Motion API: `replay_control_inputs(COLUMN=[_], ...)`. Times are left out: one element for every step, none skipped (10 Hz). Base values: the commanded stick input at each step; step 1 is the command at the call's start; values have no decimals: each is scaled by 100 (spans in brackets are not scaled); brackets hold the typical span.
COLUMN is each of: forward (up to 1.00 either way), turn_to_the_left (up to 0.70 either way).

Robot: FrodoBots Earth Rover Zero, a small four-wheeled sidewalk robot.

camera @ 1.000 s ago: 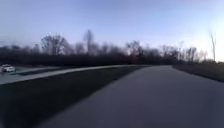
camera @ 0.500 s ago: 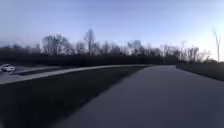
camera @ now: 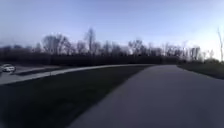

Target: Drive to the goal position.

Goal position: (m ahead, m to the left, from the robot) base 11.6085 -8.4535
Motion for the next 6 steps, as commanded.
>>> replay_control_inputs(forward=[0,0,0,0,3,8], turn_to_the_left=[0,0,0,0,0,1])
